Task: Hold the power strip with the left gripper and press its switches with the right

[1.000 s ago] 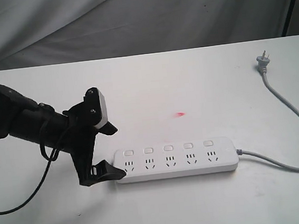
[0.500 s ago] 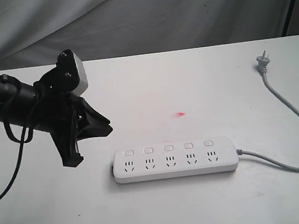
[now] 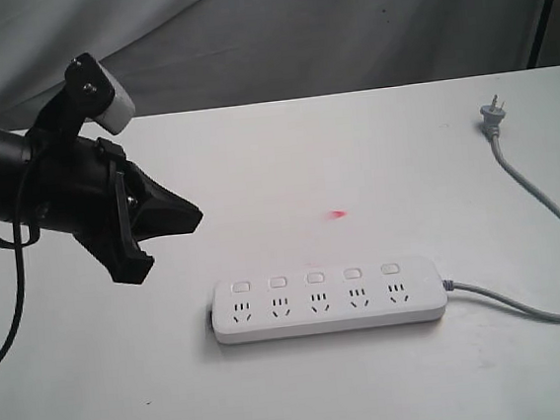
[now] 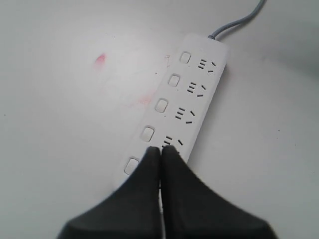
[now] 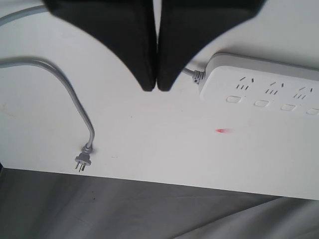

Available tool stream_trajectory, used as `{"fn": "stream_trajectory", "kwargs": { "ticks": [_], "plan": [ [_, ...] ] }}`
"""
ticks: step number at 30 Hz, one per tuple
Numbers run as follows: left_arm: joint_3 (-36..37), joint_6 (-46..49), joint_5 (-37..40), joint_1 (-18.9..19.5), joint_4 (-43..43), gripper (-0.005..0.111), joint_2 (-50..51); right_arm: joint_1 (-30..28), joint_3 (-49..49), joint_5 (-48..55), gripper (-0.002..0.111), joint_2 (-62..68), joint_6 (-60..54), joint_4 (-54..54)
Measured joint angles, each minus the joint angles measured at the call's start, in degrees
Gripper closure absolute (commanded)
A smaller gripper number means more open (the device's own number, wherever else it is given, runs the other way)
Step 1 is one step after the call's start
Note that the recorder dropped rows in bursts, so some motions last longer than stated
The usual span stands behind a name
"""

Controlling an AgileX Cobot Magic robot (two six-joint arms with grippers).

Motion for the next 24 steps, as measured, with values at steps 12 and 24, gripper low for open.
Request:
{"fn": "stream_trajectory", "kwargs": {
  "ticks": [12,24],
  "plan": [
    [0.00,-0.15,0.00,0.00,0.00,0.107,0.00,0.00,0.00,0.00,0.108,0.00,0.00,0.00],
    [0.10,-0.15,0.00,0.00,0.22,0.107,-2.30,0.00,0.00,0.00,0.108,0.00,0.00,0.00]
  ]
}}
